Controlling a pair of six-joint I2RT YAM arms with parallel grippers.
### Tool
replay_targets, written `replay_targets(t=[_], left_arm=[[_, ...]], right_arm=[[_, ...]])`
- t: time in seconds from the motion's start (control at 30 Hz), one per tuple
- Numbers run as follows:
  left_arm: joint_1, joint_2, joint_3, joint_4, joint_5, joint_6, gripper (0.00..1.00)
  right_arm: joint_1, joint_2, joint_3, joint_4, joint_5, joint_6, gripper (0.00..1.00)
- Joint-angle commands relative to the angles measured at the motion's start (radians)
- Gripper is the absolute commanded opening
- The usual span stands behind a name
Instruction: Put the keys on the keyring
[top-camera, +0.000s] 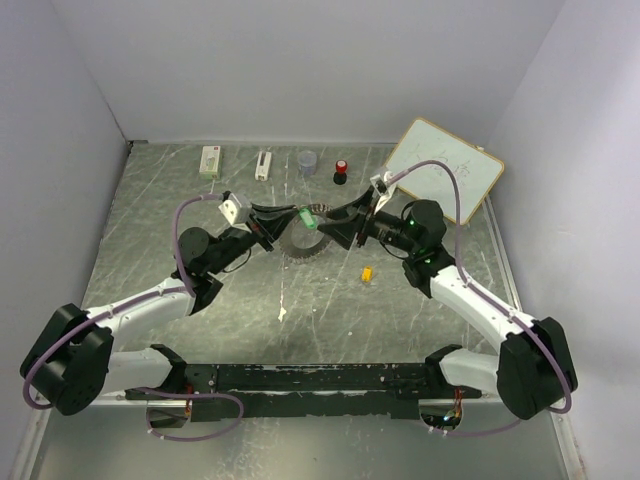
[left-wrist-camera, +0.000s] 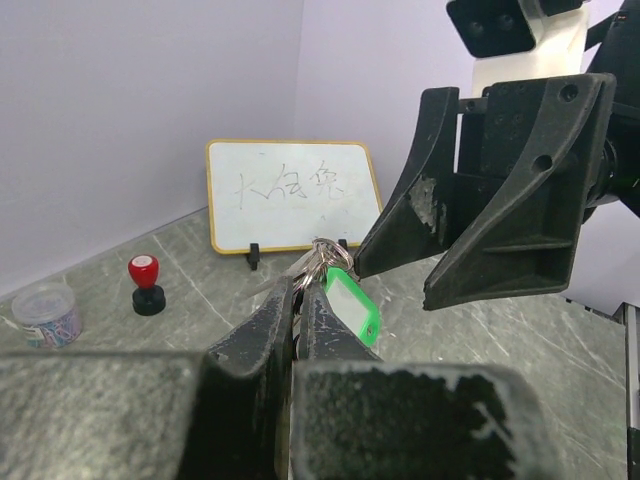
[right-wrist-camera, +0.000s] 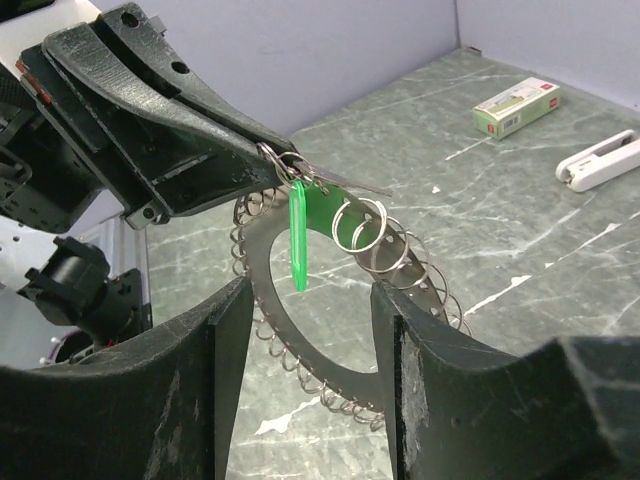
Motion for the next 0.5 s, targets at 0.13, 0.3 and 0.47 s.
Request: replay_targets(t=[0.13, 0.3, 0.47], left_arm=[[0.002, 0.013, 0.048, 0.061, 0.044, -0.026, 0.07], [0.001, 0.009, 0.048, 0.06, 0.045, -0.025, 0.07], [0.001, 0.007, 0.05, 0.06, 0.051, -0.024, 0.07]], right_arm=[[0.027, 0.058, 0.055, 0.063, -0.055, 0.001, 0.5], [0.033, 0.099, 0.069, 0.082, -0.065, 0.025, 0.49], [0.039, 0.124, 0.075, 0.106, -0.07, 0.039, 0.46]])
